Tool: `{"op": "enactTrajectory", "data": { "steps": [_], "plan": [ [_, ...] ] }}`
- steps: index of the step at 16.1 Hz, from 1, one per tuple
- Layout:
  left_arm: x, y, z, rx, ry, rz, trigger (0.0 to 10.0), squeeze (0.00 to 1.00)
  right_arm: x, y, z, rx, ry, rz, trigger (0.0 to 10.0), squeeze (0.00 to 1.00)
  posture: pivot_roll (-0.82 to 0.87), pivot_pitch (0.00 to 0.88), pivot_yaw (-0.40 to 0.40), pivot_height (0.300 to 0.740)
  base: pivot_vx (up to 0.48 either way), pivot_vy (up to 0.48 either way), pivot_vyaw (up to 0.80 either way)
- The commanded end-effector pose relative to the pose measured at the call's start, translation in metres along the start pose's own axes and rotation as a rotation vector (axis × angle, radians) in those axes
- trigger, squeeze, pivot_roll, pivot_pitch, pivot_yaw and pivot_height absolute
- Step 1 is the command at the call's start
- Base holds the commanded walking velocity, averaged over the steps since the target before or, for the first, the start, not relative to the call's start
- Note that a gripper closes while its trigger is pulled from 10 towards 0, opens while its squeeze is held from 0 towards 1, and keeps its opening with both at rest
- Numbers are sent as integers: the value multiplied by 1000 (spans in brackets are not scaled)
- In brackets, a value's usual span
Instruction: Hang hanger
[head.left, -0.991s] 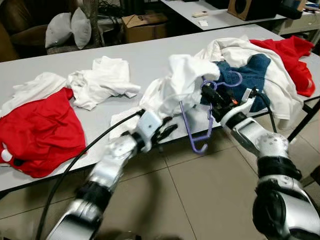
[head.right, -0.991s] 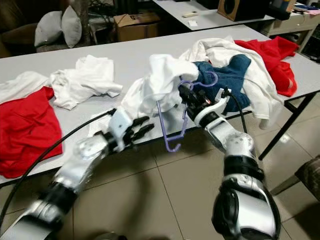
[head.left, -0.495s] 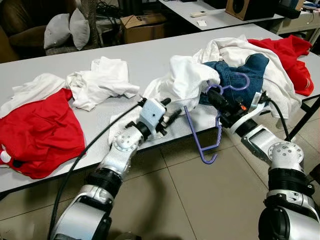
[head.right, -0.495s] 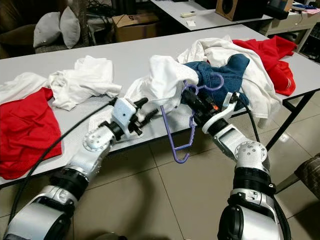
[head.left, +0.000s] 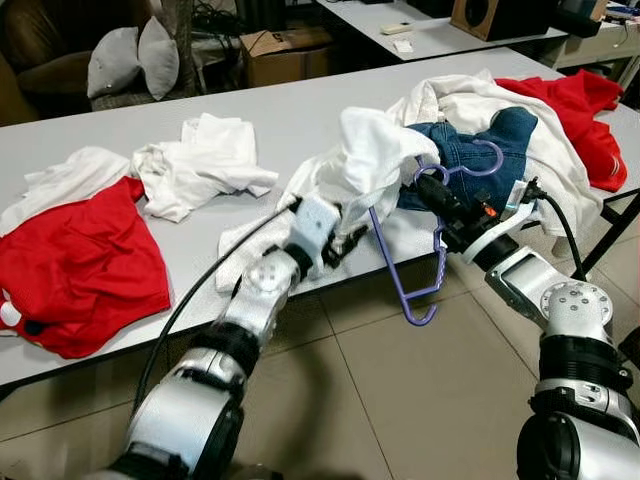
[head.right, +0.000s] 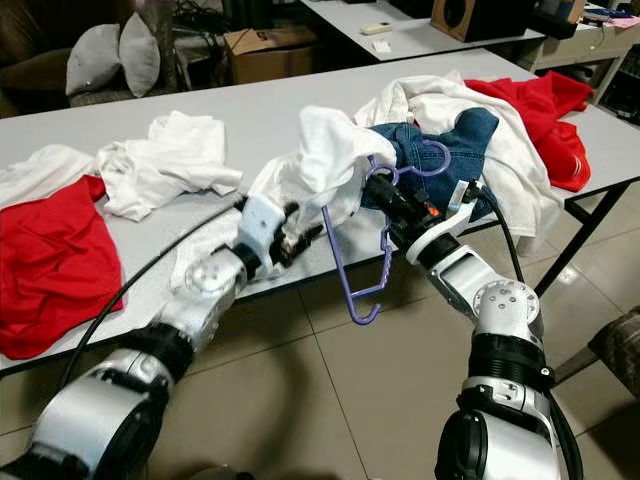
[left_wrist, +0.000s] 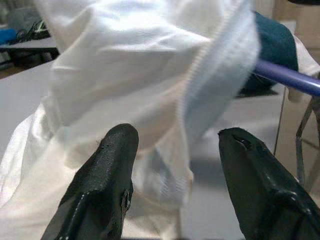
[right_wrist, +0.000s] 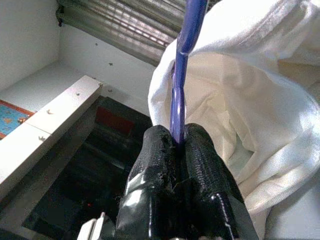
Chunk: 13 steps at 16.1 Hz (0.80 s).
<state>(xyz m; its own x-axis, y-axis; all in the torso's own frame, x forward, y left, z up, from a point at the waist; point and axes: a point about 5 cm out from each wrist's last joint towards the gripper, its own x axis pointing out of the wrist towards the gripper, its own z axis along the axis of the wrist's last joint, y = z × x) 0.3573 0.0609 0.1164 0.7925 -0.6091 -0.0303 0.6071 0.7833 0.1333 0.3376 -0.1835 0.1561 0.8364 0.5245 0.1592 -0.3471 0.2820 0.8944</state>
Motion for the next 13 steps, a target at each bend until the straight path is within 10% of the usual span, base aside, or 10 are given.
{"op": "enactTrajectory", "data": {
  "steps": [1, 7, 8, 13],
  "plan": [
    [3, 2, -2, -108, 17, 38, 10000, 0, 2, 9, 7, -8, -20, 31, 10000, 0, -144, 0, 47, 740, 0, 0, 0],
    [0, 1, -29, -106, 269, 135, 10000, 0, 2, 11, 10, -7, -33, 32, 10000, 0, -149, 0, 48, 740, 0, 0, 0],
    [0, 3, -29, -137, 263, 150, 0, 0, 2, 12, 11, -6, -38, 37, 10000, 0, -150, 0, 48, 740, 0, 0, 0],
    [4, 2, -20, -271, 171, 166, 0, 0, 3, 12, 11, -3, -42, 38, 10000, 0, -148, 0, 47, 740, 0, 0, 0]
  ]
}}
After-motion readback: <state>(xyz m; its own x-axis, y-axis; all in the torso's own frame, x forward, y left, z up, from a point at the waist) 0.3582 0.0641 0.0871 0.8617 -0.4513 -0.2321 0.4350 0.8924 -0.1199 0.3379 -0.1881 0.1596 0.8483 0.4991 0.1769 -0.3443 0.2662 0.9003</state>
